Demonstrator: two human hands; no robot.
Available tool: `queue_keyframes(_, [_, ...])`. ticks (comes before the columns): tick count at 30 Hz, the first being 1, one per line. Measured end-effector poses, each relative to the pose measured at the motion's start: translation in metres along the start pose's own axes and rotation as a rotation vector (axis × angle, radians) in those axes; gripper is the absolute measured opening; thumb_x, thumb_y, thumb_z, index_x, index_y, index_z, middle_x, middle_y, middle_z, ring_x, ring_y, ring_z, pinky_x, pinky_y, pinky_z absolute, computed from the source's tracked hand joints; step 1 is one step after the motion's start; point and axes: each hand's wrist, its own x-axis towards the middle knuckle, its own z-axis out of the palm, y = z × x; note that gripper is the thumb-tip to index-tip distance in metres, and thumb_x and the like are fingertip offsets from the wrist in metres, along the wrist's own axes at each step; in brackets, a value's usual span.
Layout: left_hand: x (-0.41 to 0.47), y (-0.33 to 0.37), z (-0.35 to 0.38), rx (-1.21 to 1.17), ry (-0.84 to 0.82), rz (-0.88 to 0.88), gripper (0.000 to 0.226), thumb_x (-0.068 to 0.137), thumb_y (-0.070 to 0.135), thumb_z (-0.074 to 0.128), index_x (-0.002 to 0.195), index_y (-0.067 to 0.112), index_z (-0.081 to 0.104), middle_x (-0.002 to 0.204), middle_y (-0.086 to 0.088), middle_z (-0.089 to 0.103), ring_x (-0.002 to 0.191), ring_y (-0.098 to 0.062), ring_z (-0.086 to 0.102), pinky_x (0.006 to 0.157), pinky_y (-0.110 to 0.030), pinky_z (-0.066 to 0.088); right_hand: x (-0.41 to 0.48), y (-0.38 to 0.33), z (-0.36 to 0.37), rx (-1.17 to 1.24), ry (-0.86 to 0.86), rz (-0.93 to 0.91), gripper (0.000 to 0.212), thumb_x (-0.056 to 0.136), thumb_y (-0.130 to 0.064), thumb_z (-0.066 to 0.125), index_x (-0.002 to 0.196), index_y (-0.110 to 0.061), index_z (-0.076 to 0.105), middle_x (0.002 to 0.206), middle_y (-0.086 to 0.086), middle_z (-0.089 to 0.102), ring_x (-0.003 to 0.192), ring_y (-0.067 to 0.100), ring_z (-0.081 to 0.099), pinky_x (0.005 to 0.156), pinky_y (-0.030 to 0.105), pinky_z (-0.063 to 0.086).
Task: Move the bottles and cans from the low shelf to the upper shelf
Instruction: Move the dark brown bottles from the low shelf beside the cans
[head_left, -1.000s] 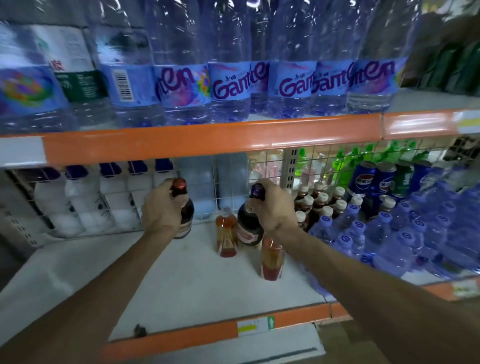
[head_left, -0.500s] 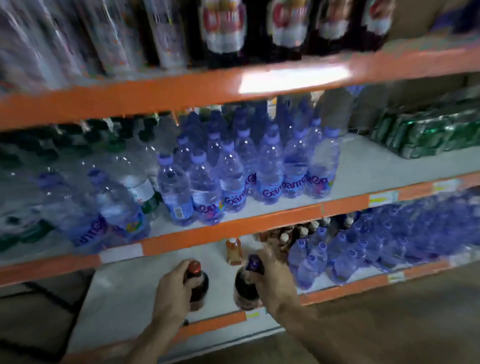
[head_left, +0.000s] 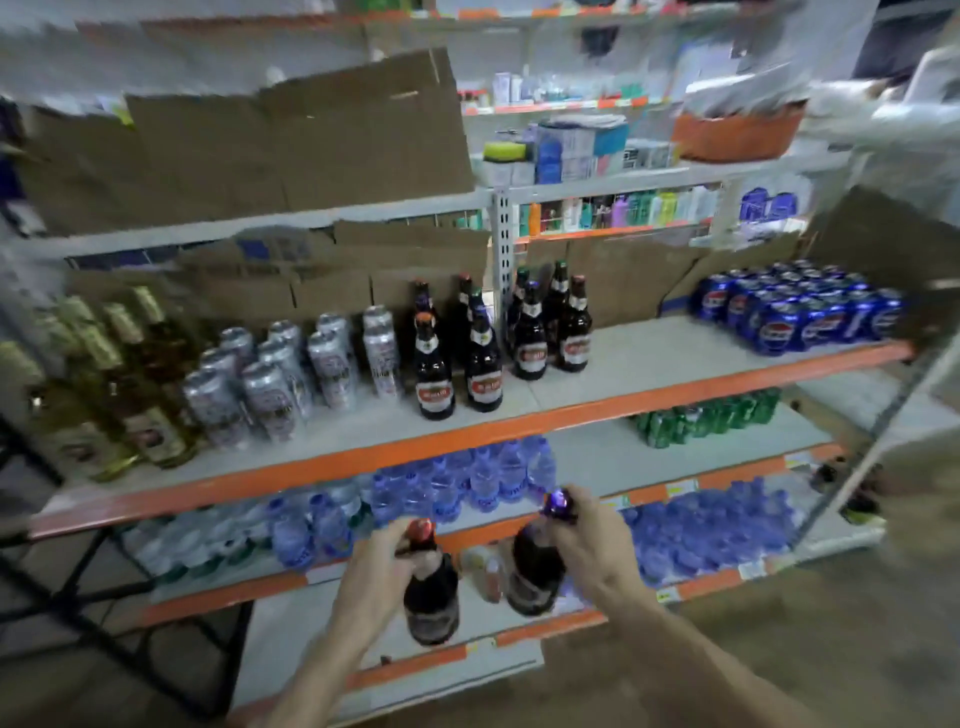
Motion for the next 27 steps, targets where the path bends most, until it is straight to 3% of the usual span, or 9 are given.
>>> queue_keyframes(3, [-0.016, 0.082, -0.023, 0.028, 0.081, 0.065, 0.018, 0.071, 0.017, 0.076, 0.076, 0.021, 0.059, 0.072, 0.007, 0.068, 0.072, -0.013, 0.062, 0.068, -0.032, 0.048, -0.009, -0.035, -0.066, -0.013, 0.066, -0.086, 0.017, 0.074, -0.021, 0.069, 0.082, -0.014, 0.056, 0.067, -0.001, 0.06, 0.071, 0.027, 0.057, 0.057, 0.033, 0.036])
queue_keyframes(6, [-0.017, 0.143, -0.028, 0.015, 0.14, 0.105, 0.018, 0.073, 0.015, 0.077, 0.087, 0.016, 0.067, 0.086, 0.0, 0.075, 0.087, -0.018, 0.069, 0.081, -0.039, 0.054, -0.008, -0.061, -0.118, -0.02, 0.135, -0.145, 0.011, 0.079, -0.018, 0.067, 0.088, -0.015, 0.061, 0.073, 0.0, 0.055, 0.071, 0.022, 0.047, 0.062, 0.03, 0.034])
queue_keyframes(10, [-0.008, 0.192, -0.027, -0.027, 0.17, 0.14, 0.02, 0.075, 0.012, 0.077, 0.094, 0.016, 0.07, 0.094, 0.001, 0.075, 0.095, -0.017, 0.069, 0.09, -0.039, 0.054, 0.002, -0.077, -0.161, -0.048, 0.184, -0.199, 0.013, 0.084, -0.02, 0.066, 0.094, -0.013, 0.061, 0.077, 0.001, 0.057, 0.073, 0.023, 0.05, 0.061, 0.029, 0.032])
queue_keyframes(14, [0.02, 0.221, -0.023, -0.013, 0.18, 0.171, 0.018, 0.076, 0.012, 0.079, 0.092, 0.017, 0.071, 0.095, 0.002, 0.075, 0.094, -0.013, 0.068, 0.082, -0.026, 0.049, 0.025, -0.082, -0.181, -0.052, 0.182, -0.232, 0.009, 0.086, -0.019, 0.064, 0.091, -0.019, 0.056, 0.076, -0.002, 0.057, 0.074, 0.022, 0.051, 0.063, 0.029, 0.034])
queue_keyframes(19, [0.075, 0.239, -0.014, 0.028, 0.178, 0.175, 0.026, 0.072, 0.02, 0.082, 0.097, 0.018, 0.073, 0.096, 0.0, 0.075, 0.095, -0.018, 0.069, 0.09, -0.041, 0.054, 0.078, -0.081, -0.182, -0.017, 0.152, -0.216, 0.012, 0.083, -0.011, 0.063, 0.092, -0.018, 0.06, 0.079, -0.001, 0.066, 0.082, 0.024, 0.063, 0.072, 0.034, 0.051])
queue_keyframes(27, [0.151, 0.263, -0.002, -0.01, 0.177, 0.185, 0.019, 0.076, 0.017, 0.08, 0.091, 0.025, 0.069, 0.097, 0.001, 0.073, 0.097, -0.018, 0.068, 0.091, -0.037, 0.053, 0.16, -0.085, -0.183, -0.02, 0.126, -0.205, 0.023, 0.084, -0.016, 0.066, 0.106, -0.018, 0.059, 0.094, 0.005, 0.069, 0.087, 0.028, 0.067, 0.079, 0.044, 0.055])
